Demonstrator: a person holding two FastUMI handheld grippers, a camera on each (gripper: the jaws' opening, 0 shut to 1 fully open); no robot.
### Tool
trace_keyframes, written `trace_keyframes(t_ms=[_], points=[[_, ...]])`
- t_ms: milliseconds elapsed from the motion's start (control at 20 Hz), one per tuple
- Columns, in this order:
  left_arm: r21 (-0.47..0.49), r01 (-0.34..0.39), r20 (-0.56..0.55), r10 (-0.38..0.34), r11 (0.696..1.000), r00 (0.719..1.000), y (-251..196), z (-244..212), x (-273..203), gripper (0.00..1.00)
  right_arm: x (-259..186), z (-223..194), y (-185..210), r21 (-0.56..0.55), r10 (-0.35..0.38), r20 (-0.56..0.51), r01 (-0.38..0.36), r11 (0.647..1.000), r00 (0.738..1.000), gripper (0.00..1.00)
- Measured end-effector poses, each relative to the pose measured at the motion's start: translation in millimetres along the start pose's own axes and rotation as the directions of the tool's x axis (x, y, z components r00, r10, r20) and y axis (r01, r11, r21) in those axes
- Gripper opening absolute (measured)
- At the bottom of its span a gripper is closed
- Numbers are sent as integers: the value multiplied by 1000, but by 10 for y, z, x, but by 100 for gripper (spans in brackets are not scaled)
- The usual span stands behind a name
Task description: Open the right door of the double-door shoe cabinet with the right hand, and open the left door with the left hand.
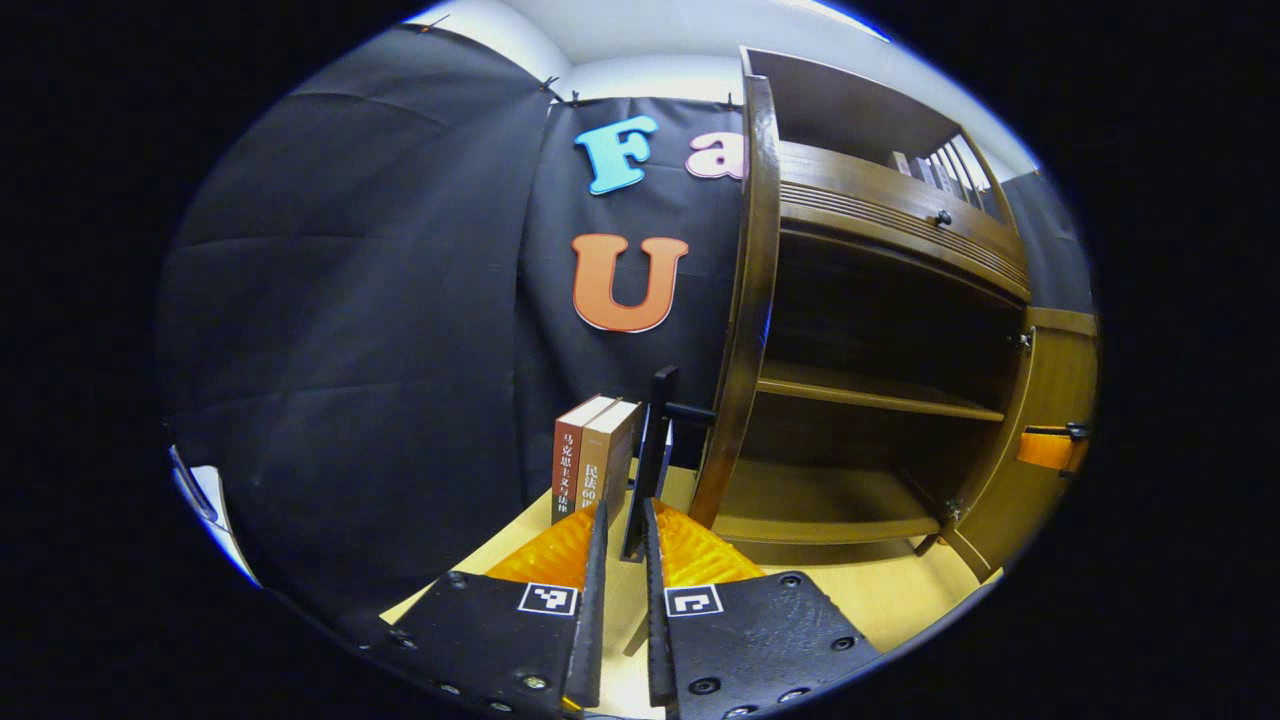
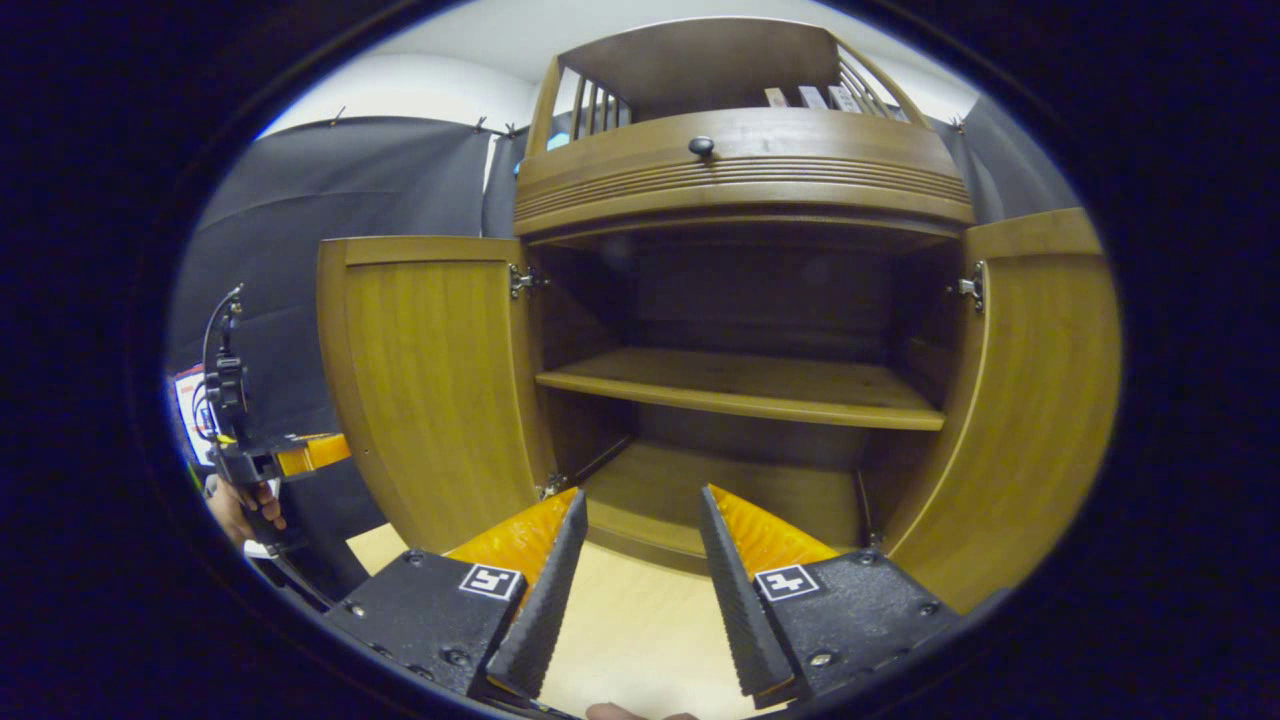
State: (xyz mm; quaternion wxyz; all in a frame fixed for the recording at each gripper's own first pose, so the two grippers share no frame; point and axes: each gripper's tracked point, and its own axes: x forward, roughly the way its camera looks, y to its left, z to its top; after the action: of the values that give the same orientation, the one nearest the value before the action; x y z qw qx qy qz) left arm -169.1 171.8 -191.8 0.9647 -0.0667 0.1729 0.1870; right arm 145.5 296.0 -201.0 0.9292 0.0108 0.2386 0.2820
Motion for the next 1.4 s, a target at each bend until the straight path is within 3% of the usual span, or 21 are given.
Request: trace_keyframes(t_ms=[200,300,550,600,700,750,1250,1300,1350,1400], points=[[44,-101,41,99,994,994,113,103,-154,18,-7,73,-149,2,-50,25,50,999,998,75],[67,-122,83,117,990,990,5,238,-285,18,-31,157,-238,6,-88,41,87,996,995,77],[127,-69,173,46,990,984,-637,623,-487,18,-89,365,-396,7,-140,106,140,990,984,80],[131,-42,181,18,991,983,-791,666,-514,31,-91,399,-432,4,-146,118,146,989,982,80],[130,2,191,-27,991,981,-1064,769,-479,35,-138,465,-454,7,-155,138,156,988,978,82],[125,23,196,-47,992,980,-1187,818,-469,28,-174,514,-467,11,-159,153,159,987,975,82],[92,251,224,-266,964,938,-2309,1201,-337,100,-631,989,-980,19,-280,289,287,958,916,82],[86,276,230,-289,957,929,-2420,1230,-339,95,-649,999,-1004,21,-289,290,296,955,912,82],[85,289,234,-301,954,924,-2506,1256,-325,100,-676,1021,-1039,23,-303,291,310,950,908,80],[90,297,234,-310,951,922,-2580,1289,-288,100,-707,1041,-1083,24,-313,291,320,947,904,87]])
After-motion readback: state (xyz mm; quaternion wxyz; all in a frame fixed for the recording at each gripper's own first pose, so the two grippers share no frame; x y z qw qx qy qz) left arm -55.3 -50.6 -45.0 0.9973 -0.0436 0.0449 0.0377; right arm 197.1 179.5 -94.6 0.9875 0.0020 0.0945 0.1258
